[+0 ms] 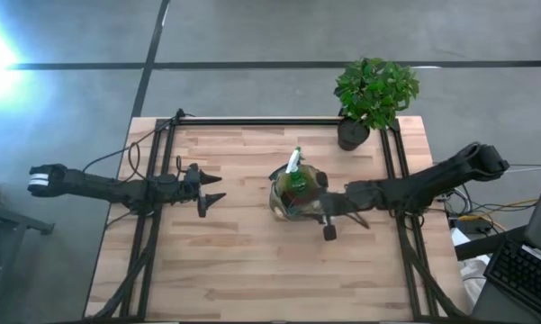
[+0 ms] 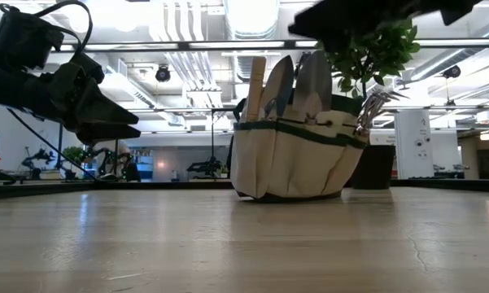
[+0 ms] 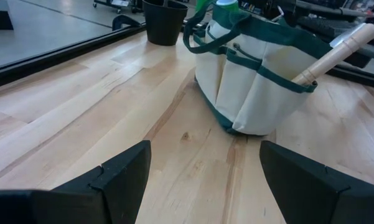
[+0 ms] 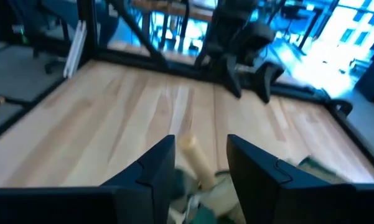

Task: Pick & Place Garden tools in Gardening bag
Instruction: Put the brown trowel into the green gardening bag, then return to Home Position

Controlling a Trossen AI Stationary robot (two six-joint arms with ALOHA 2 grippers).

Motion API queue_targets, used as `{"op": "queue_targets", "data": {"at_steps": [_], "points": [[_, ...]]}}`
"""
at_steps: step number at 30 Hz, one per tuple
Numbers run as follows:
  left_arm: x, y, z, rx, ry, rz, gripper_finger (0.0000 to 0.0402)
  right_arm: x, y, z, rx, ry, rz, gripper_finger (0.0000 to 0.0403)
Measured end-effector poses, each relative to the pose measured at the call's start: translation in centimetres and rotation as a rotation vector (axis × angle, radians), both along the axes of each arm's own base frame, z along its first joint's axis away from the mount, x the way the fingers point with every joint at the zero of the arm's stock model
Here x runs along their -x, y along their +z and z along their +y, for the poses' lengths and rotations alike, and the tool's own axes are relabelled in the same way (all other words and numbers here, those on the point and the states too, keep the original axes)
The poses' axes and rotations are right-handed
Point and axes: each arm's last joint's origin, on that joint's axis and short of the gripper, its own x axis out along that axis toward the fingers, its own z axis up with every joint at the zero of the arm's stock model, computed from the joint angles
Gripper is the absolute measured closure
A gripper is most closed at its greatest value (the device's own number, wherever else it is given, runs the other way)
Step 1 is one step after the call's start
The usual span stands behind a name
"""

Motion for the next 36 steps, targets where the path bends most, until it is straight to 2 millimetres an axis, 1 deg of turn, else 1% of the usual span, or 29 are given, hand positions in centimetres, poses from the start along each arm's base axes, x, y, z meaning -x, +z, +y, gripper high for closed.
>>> {"op": "queue_targets", "data": {"at_steps": [4,7,11,13,16,18,21,23,25,30,34,36], "points": [[0.0,0.0,0.0,0.000,0.000,-0.001,0.0099,0.7,2.0,-0.1,-0.013,0.001,-0.075,0.0262],[0.0,0.0,0.0,0.000,0.000,0.004,0.0099,1.3,3.5,-0.3,0.014,0.010,-0.134,0.0269],[0.0,-0.1,0.0,0.000,0.000,0.007,0.0099,2.6,5.0,-0.6,0.033,0.014,-0.198,0.0279],[0.0,-0.1,0.0,0.000,0.000,0.007,0.0099,3.3,5.5,-0.8,0.032,0.014,-0.191,0.0285],[0.0,-0.1,0.0,0.000,0.000,0.007,0.0099,4.7,5.5,-1.2,0.047,0.004,-0.123,0.0298],[0.0,-0.1,0.0,0.000,0.000,0.007,0.0099,5.9,5.7,-1.6,0.047,-0.047,-0.085,0.0312],[0.0,-0.1,0.0,0.000,0.000,0.008,0.0099,7.7,6.0,-2.2,0.039,-0.125,-0.043,0.0343],[0.0,-0.1,0.0,0.000,0.000,0.008,0.0099,8.9,6.1,-2.5,0.024,-0.129,-0.031,0.0367],[0.0,-0.1,0.0,0.000,0.000,0.010,0.0099,9.9,5.8,-2.7,0.026,-0.120,-0.021,0.0387],[0.0,-0.1,0.0,0.000,0.000,0.010,0.0099,11.7,4.2,-3.1,0.043,-0.117,0.005,0.0394],[0.0,-0.1,0.0,0.000,0.000,0.010,0.0099,12.9,3.5,-3.4,0.046,-0.108,-0.006,0.0394],[0.0,-0.1,0.0,0.000,0.000,0.010,0.0099,13.5,3.3,-3.4,0.030,-0.071,-0.026,0.0394]]}}
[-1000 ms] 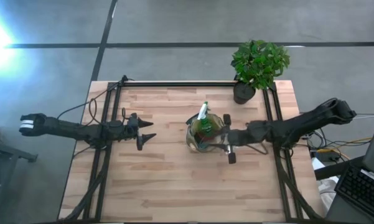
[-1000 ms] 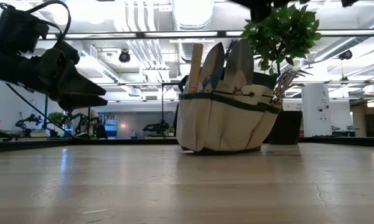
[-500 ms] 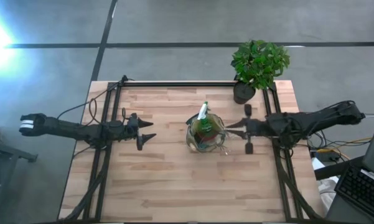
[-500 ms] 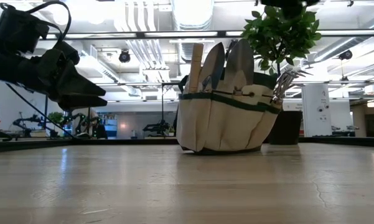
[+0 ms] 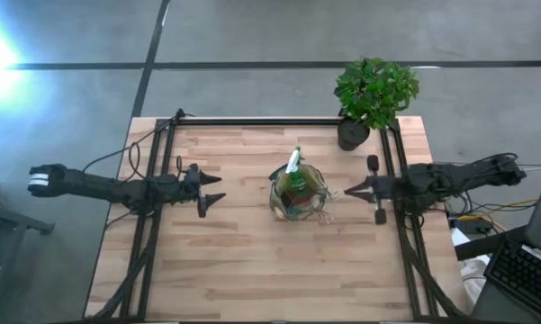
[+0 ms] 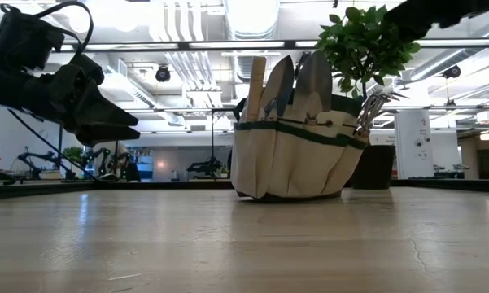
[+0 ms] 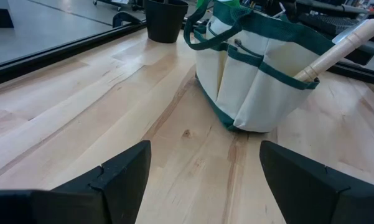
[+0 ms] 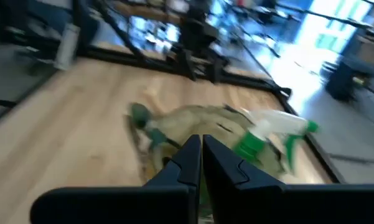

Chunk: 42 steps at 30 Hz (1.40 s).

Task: Pick & Place Garden tools in Gardening bag
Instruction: Return to Home Position

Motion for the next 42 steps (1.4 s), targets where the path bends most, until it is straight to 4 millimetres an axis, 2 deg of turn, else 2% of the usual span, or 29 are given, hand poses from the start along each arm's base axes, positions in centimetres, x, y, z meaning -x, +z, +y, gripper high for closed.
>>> {"op": "queue_targets", "data": {"at_steps": [4,16,23,31,36,42], "points": [[0.0,0.0,0.0,0.000,0.000,0.000,0.0099,1.1,-0.3,-0.1,-0.049,0.087,-0.043,0.0394],[0.0,0.0,0.0,0.000,0.000,0.000,0.0099,3.4,-2.3,-1.5,-0.068,0.005,-0.151,0.0394],[0.0,0.0,0.0,0.000,0.000,0.000,0.0099,4.2,-2.9,-1.7,-0.084,0.043,-0.230,0.0394],[0.0,0.0,0.0,0.000,0.000,0.000,0.0099,4.4,-4.5,-1.9,-0.071,-0.011,-0.243,0.0394],[0.0,0.0,0.0,0.000,0.000,0.000,0.0099,4.4,-5.6,-2.3,-0.055,-0.136,-0.229,0.0394],[0.0,0.0,0.0,0.000,0.000,0.000,0.0099,3.8,-7.9,-2.3,-0.189,-0.190,-0.161,0.0394]]}}
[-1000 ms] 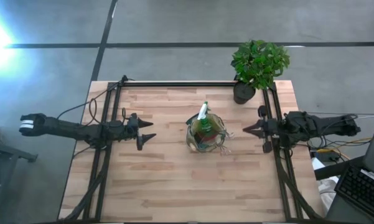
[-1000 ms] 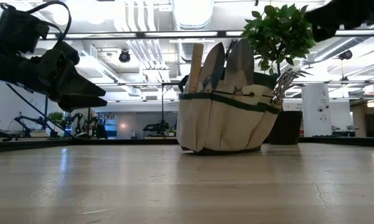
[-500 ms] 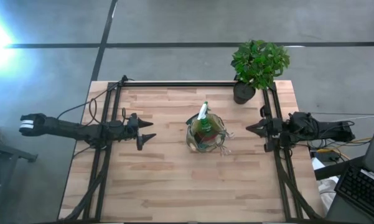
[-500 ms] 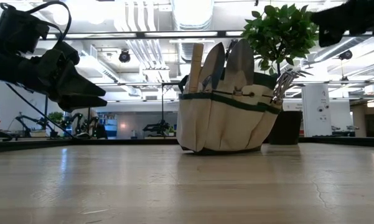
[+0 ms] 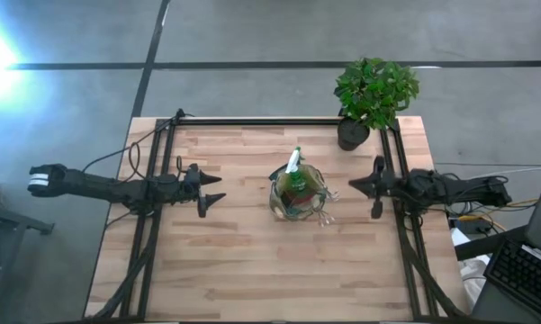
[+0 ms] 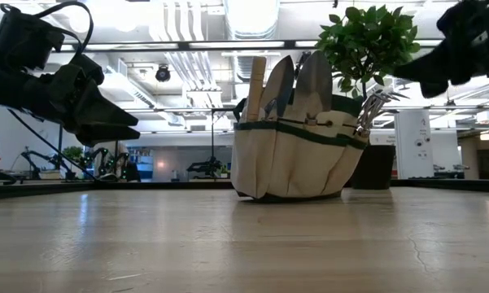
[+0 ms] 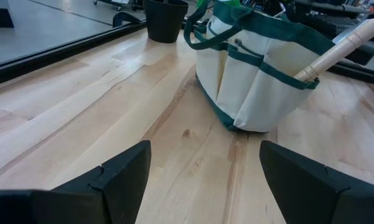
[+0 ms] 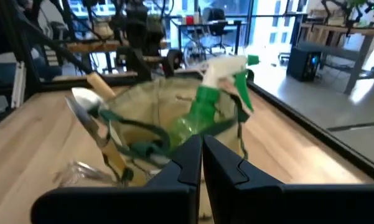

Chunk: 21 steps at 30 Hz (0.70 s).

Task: Pick & Place Garden tools in Gardening bag
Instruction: Return to Home Position

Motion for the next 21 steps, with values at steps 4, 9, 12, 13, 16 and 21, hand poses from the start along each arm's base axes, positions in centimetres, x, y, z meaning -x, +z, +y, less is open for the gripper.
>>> {"op": "queue_targets", "data": {"at_steps": [4,9,12,13,16,21], "points": [[0.0,0.0,0.0,0.000,0.000,-0.001,0.0099,-0.3,-1.3,0.0,0.002,-0.001,0.043,0.0394],[0.0,0.0,0.0,0.000,0.000,0.000,0.0099,-0.6,-2.3,0.0,0.005,0.000,0.083,0.0394],[0.0,0.0,0.0,0.000,0.000,0.000,0.0099,-0.7,-2.6,0.1,0.006,0.002,0.098,0.0394],[0.0,0.0,0.0,0.000,0.000,0.000,0.0099,-0.7,-2.6,0.1,0.006,0.002,0.097,0.0394],[0.0,0.0,0.0,0.000,0.000,0.000,0.0099,-0.7,-2.6,0.1,0.006,0.002,0.100,0.0394],[0.0,0.0,0.0,0.000,0.000,0.003,0.0099,-0.7,-2.6,0.1,0.006,0.002,0.099,0.0394]]}}
